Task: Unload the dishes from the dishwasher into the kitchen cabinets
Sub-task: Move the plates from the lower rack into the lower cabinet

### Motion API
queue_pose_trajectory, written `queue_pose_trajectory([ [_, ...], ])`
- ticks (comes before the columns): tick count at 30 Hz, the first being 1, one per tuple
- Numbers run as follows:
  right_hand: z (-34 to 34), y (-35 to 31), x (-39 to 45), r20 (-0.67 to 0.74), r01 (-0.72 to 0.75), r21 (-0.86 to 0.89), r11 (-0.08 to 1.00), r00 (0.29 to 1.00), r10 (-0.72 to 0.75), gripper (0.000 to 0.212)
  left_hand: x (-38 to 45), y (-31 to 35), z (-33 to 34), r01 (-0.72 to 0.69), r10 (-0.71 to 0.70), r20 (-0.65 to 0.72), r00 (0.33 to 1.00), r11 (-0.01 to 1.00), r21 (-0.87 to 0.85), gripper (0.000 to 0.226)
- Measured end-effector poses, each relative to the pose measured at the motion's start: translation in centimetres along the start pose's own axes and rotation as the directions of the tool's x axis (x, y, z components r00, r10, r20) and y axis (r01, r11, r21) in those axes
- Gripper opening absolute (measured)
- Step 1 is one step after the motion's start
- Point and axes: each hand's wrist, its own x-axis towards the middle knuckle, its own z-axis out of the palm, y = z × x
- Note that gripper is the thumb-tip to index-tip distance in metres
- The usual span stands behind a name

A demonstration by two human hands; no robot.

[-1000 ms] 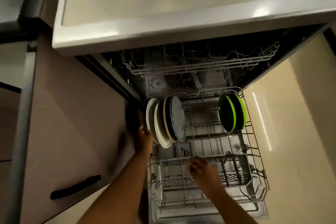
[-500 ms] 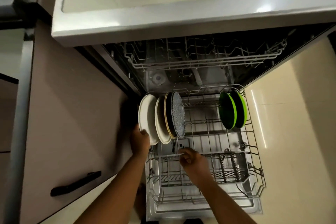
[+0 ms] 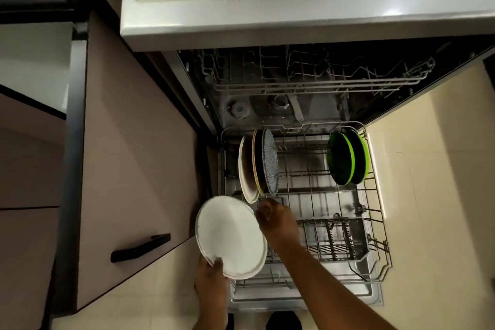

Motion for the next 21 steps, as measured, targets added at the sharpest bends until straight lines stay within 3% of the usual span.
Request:
queue_pose_trajectory([
  [4, 2.7, -1.8, 2.6, -0.074, 0.027, -0.069, 0.997, 0.997, -0.032, 0.036, 0.6, -1.0, -1.0, 0.041, -0.036, 0.035, 0.999, 0.987, -0.155, 0.039],
  [7, 4.4, -2.6, 5.4, -0.148, 0.024, -0.132, 0.991, 0.988, -0.044, 0.04, 1.5, -1.3, -1.4, 0.099, -0.09, 0.065, 0.994, 0.984, -0.148, 0.037],
  [13, 6.1, -2.6, 8.0, -0.179, -0.017, -0.117, 0.993, 0.984, -0.004, 0.02, 2.3, -0.9, -3.0, 0.249, -0.22, 0.188, 0.957, 0.958, -0.145, 0.028],
  [18, 5.1, -2.4, 4.1, -0.282, 0.153, -0.126, 0.98, 0.942, -0.183, 0.011, 1.7, -1.5, -3.7, 0.273, -0.245, 0.17, 0.954, 0.947, -0.168, 0.03],
  [21, 3.5, -0.8, 0.8, -0.269, 0.229, -0.195, 0.954, 0.923, -0.276, 0.01, 1.6, -1.8, -3.5, 0.249, -0.229, 0.144, 0.963, 0.957, -0.147, 0.035],
])
